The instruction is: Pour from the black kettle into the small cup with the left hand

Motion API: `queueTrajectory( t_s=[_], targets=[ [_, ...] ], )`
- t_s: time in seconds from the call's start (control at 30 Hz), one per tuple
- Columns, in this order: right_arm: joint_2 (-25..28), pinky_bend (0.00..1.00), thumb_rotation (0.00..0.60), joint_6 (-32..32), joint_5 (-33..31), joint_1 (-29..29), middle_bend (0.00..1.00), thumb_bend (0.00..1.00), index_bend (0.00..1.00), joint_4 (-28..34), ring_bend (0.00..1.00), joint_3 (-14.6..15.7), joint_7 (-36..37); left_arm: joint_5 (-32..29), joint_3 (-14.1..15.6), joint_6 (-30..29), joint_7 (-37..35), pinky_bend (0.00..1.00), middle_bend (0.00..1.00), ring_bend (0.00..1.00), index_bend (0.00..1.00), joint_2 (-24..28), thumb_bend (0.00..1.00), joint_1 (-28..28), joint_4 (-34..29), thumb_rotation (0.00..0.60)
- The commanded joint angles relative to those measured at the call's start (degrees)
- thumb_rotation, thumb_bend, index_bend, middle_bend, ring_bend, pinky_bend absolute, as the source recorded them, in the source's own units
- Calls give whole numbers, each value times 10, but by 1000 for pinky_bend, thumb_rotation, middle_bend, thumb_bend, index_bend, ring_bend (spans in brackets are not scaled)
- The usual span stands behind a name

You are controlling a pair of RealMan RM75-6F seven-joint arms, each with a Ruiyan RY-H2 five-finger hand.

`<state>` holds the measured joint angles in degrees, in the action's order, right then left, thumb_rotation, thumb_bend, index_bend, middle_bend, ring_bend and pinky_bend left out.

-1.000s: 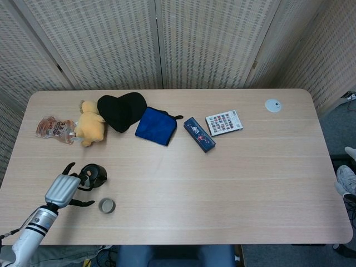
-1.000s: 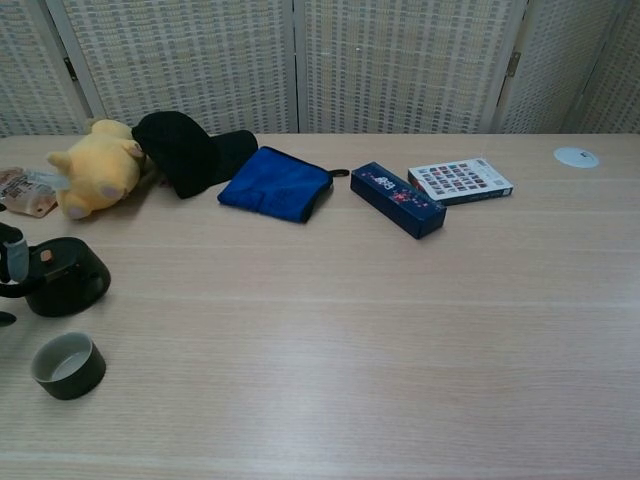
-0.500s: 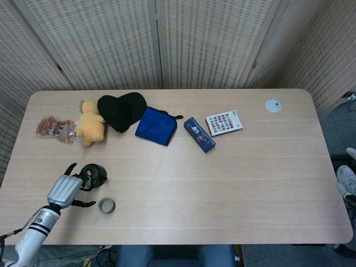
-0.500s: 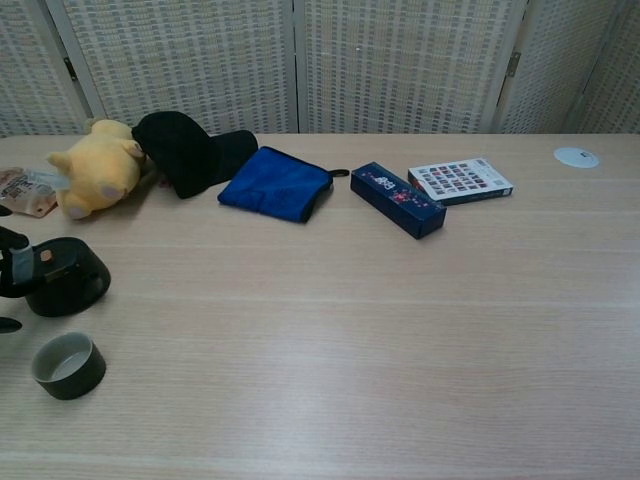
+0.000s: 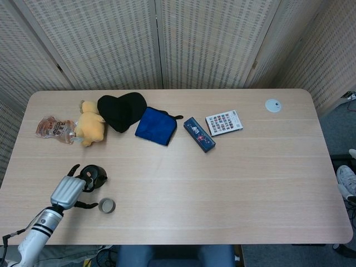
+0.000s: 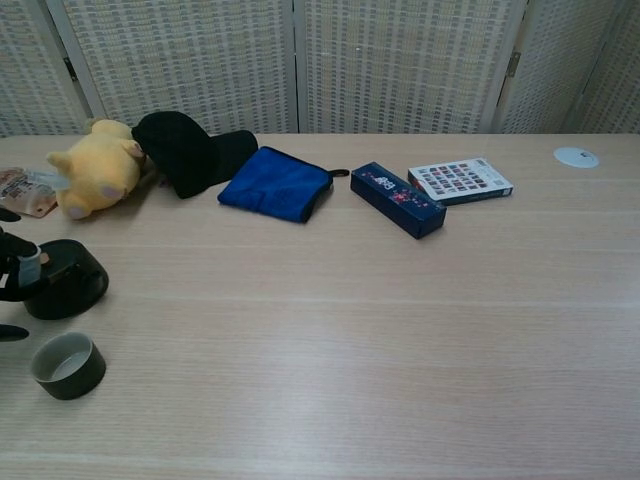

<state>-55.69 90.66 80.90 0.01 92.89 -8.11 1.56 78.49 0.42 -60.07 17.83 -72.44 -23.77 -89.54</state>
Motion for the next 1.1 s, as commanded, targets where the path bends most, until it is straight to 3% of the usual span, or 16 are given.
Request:
queueTrajectory(
  t_s=[0.03, 1.1],
  targets=[
    [0, 0, 600, 0, 0, 0, 244, 129, 215, -1, 120, 0, 0, -2, 1, 1, 2, 0, 493, 457, 486, -1, 112, 0, 0, 349],
    [-4, 0, 600, -2, -7, -5, 244, 130, 215, 1, 120, 0, -6, -22, 16, 30, -11, 0, 588, 526, 568, -4, 112, -5, 11, 349]
  ],
)
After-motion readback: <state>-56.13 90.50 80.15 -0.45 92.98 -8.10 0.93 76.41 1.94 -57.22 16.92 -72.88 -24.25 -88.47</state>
